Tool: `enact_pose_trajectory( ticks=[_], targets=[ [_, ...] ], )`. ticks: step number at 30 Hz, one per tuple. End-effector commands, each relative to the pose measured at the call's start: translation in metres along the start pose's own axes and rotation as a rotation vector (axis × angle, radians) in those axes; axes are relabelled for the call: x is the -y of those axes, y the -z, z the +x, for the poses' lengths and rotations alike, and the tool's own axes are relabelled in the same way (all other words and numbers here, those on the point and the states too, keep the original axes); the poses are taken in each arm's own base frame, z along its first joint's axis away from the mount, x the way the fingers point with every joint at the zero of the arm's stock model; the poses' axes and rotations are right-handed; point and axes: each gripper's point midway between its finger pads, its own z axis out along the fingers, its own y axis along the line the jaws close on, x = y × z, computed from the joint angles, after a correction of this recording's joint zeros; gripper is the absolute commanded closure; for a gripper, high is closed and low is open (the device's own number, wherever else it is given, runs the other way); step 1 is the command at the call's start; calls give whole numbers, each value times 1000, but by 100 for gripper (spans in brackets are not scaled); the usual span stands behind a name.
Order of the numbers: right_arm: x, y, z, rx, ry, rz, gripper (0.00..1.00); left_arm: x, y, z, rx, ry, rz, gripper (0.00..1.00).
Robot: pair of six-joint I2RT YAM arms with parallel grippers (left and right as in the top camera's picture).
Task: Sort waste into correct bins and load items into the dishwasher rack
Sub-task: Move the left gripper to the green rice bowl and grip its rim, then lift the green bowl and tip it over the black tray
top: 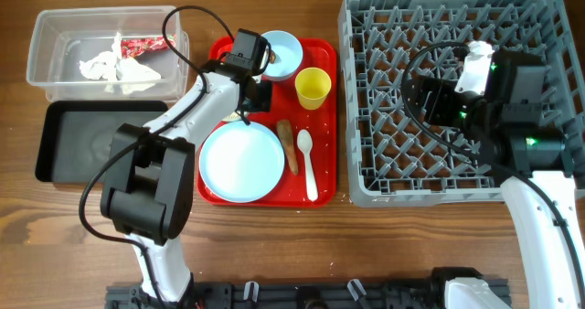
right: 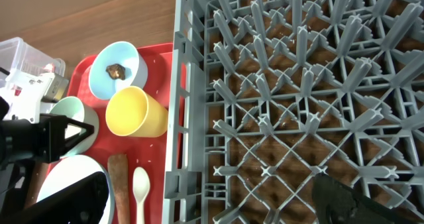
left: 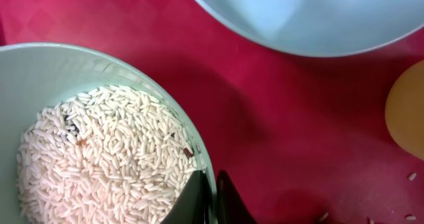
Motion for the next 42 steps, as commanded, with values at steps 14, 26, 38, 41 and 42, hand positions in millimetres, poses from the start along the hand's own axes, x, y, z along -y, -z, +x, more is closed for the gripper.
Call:
enact_pose_trajectory(
  ticks=[14,26,38,41,42],
  targets=[
    [-5,3,-9,20,-2,-16,0,-43,141,-13,46,179,81,96],
    [-5,3,-10,21,-1,-16,0,-188,148,28,58,588,514,96],
    [-5,3,-9,19,-2,-16,0,-254,149,36,289,838,919,96],
    [-4,3,-8,15,-3,-15,0,-272,162,37,372,884,995,96],
    [-4,3,-9,16,-3,-15,0,-278,169,38,404,898,1019,96]
  ],
)
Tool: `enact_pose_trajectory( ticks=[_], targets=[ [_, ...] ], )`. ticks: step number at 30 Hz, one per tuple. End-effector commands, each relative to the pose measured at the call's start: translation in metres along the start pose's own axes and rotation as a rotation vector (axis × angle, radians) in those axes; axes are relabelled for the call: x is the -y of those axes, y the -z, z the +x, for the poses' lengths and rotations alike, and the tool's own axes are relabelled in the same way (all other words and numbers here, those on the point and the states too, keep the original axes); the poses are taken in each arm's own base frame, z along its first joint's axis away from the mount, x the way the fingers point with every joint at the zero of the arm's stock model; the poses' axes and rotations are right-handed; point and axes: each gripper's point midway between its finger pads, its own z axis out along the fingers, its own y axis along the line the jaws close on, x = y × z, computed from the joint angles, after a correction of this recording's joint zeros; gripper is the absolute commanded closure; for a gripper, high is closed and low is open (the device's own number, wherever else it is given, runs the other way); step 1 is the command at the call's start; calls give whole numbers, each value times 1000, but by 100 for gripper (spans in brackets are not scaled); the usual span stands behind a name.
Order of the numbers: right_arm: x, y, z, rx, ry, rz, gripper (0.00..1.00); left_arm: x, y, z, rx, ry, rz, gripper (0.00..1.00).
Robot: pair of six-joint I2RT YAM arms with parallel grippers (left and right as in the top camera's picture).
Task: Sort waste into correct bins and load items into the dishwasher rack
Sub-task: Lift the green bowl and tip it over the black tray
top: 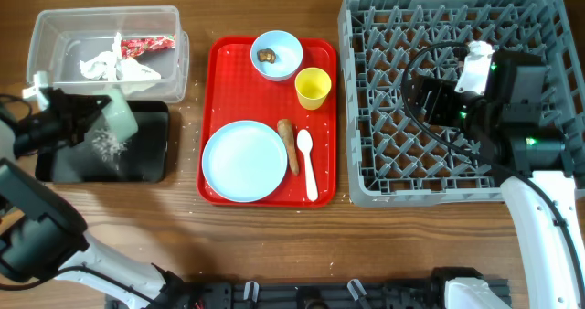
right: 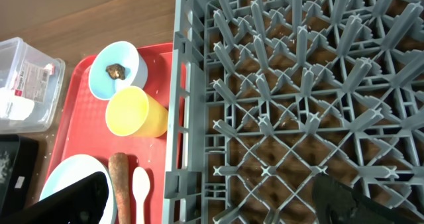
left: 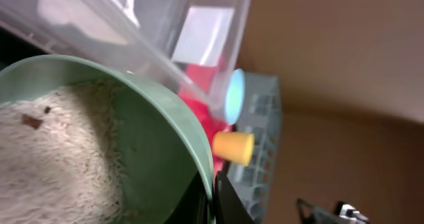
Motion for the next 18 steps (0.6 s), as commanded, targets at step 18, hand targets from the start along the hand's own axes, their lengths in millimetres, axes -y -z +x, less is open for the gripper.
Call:
enact_pose_trajectory(
  ticks=[18],
  targets=[
    [-4,3,-9,20,-2,-16,0,42,62,-19,132,214,420,96]
  ],
)
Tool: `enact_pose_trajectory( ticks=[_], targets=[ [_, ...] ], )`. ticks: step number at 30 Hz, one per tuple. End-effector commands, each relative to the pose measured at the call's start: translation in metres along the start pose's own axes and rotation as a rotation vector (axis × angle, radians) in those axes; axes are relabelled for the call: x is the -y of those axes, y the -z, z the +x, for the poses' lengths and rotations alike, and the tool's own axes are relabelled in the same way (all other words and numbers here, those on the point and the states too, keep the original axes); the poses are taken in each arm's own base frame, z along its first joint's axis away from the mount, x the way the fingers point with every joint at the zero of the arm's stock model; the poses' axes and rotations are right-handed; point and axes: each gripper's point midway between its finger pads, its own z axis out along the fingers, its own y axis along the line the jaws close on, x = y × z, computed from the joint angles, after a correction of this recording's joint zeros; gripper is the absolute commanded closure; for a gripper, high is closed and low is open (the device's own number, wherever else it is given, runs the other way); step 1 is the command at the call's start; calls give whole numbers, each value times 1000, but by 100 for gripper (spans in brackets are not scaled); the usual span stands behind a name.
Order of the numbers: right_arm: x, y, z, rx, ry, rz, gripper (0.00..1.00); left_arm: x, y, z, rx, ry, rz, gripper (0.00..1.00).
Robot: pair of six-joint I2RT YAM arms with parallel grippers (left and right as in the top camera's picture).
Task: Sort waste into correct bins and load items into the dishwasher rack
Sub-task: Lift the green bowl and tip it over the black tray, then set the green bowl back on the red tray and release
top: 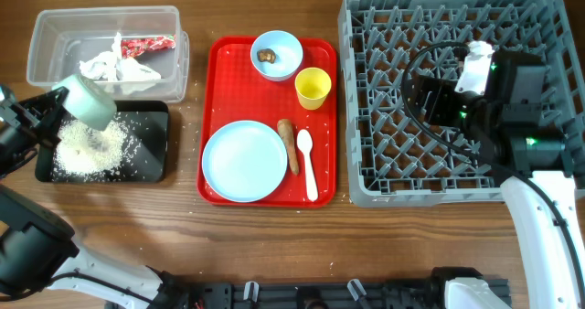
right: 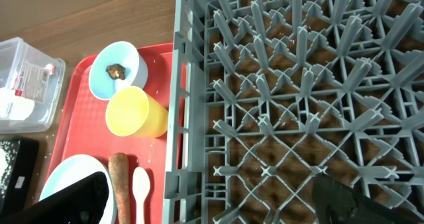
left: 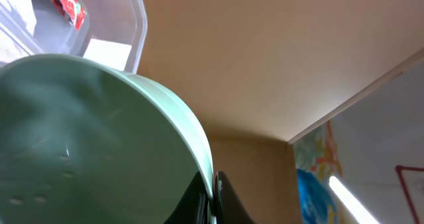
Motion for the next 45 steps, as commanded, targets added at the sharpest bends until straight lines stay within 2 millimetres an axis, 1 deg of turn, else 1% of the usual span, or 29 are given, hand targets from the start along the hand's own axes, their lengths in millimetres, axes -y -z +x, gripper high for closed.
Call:
enact_pose_trajectory(
  ticks=[1,6,9,11,14,15,16,17,18,21,22,23,27,30,34,37,39,40,42,43,44,45],
  targets=[
    [-5,3,-9,19,-2,-16,0,2,2,0,5,46,38,96],
    [-5,3,-9,20,-2,-16,0,2,-1,3,-3,67,34,96],
    [-5,3,-10,23,-1,-17,0,2,-14,11,-40,76,29,96],
    [-5,3,-11,25,-1,-18,0,1,-28,20,-83,81,20,96],
    [-5,3,-11,24,-1,-17,0,-3,-57,39,-170,75,-7,96],
    [-5,3,-11,24,-1,-17,0,-7,-69,47,-207,67,-31,96],
    [-5,3,-11,24,-1,-17,0,-14,-89,62,-271,45,-79,96],
    [-5,3,-10,22,-1,-17,0,-17,-99,70,-306,26,-95,96],
    [-5,3,-10,22,-1,-16,0,-17,-103,73,-317,18,-94,96],
    [-4,3,-9,19,-1,-15,0,-12,-105,75,-323,27,-61,96],
    [-4,3,-9,19,-1,-15,0,0,-100,72,-309,77,1,96],
    [-4,3,-9,19,-1,-15,0,0,-97,70,-297,104,-2,96],
    [-3,3,-10,20,0,-9,0,1,-76,52,-228,107,7,96],
    [-2,2,-10,21,1,-5,0,2,-64,47,-192,161,7,96],
    [-1,-1,-9,11,-5,-3,0,2,-66,50,-199,170,5,96],
    [0,-4,-7,2,-8,-1,0,1,-85,65,-261,120,-3,96],
    [1,-6,-7,-2,-10,-1,0,-3,-104,84,-331,98,-28,96],
    [0,-7,-7,-5,-10,-5,0,-6,-117,96,-379,70,-53,96],
    [0,-7,-6,-7,-14,-5,0,-9,-136,115,-455,18,-105,96],
    [0,-7,-6,-6,-15,-5,0,-10,-153,130,-516,-42,-143,96],
    [0,-7,-7,-6,-18,-5,0,-10,-161,137,-547,-80,-166,96],
    [0,-7,-7,-6,-17,-5,0,-14,-179,151,-602,-161,-263,96]
  ],
)
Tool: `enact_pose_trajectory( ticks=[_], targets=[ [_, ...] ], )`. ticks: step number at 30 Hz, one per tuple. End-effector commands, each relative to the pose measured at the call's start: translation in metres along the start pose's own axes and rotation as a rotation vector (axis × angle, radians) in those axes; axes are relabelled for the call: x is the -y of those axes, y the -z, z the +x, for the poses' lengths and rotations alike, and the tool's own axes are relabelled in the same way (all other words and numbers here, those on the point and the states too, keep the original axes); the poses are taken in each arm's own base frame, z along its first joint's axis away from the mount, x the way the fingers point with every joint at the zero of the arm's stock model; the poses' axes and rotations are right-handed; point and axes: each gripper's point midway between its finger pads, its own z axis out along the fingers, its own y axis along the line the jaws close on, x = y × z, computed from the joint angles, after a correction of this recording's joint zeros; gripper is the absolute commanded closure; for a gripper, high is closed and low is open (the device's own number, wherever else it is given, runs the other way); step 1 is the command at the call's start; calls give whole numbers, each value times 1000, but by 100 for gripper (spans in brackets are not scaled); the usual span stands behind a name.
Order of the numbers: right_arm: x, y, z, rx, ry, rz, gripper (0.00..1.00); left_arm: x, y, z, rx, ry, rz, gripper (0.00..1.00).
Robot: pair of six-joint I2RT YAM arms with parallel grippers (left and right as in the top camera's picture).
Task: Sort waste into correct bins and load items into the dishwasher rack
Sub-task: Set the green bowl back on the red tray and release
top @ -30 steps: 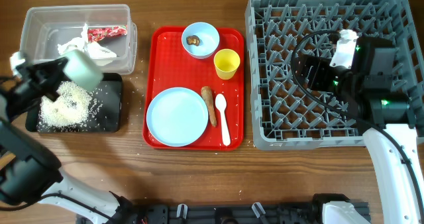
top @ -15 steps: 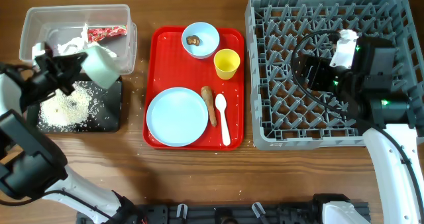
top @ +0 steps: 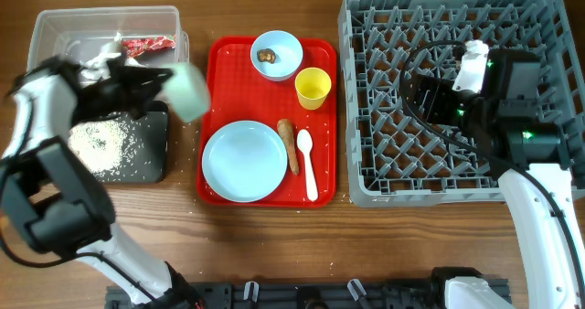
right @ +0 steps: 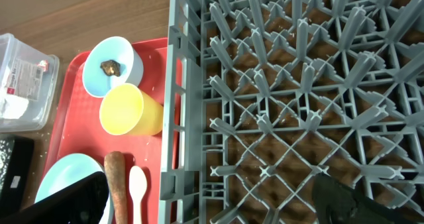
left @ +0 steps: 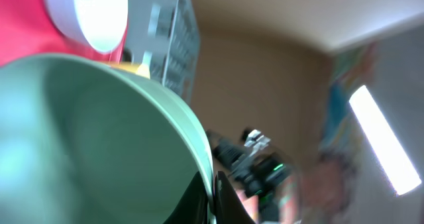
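Observation:
My left gripper [left: 213, 199] is shut on the rim of an empty pale green bowl [left: 86, 138]. In the overhead view that bowl [top: 189, 91] hangs blurred between the black tray [top: 157, 167] and the red tray [top: 322, 154], with the left gripper [top: 169, 88] beside it. White rice [top: 99, 143] lies heaped in the black tray. The grey dishwasher rack [top: 366, 163] stands at the right with nothing in it. Above it my right gripper [right: 212, 204] is open and holds nothing; overhead, the right gripper [top: 422, 94] is over the rack's middle.
On the red tray sit a blue bowl [top: 277, 53] with a brown scrap, a yellow cup [top: 313, 87], a blue plate [top: 242, 161], a brown stick-like piece [top: 288, 144] and a white spoon [top: 307, 165]. A clear bin [top: 46, 35] with wrappers stands at the back left.
The left gripper has moved right with the empty green bowl, from above the black tray's left end to beside the red tray's left edge. The right gripper shifted only slightly.
First my left gripper was shut on the rim of the rice-filled green bowl on the red tray. Then the bowl was tilted over the black tray with rice falling. Later the rice lay heaped in that tray and the bowl was empty. Now the bowl is back near the red tray.

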Motion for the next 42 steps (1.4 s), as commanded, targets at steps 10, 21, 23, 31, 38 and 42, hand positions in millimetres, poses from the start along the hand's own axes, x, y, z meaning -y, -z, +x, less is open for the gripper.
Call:
enact_pose_trajectory(
  ticks=[10,21,23,31,38,42],
  targets=[
    [-3,2,-8,15,-27,-8,0,-60,-121,-13,-31,-647,-1203,96],
    [1,0,-9,14,-27,10,0,-134,-144,9,-83,-735,-1482,96],
    [1,-1,-8,9,-28,12,0,-142,-144,9,-94,-728,-1490,96],
    [1,-2,-8,7,-30,12,0,-136,-149,2,-79,-751,-1479,66],
    [1,-2,-8,10,-30,11,0,-47,-186,-30,128,-893,-1297,35],
    [1,-2,-8,10,-31,11,1,-41,-225,-30,28,-1037,-1117,33]
  ],
)
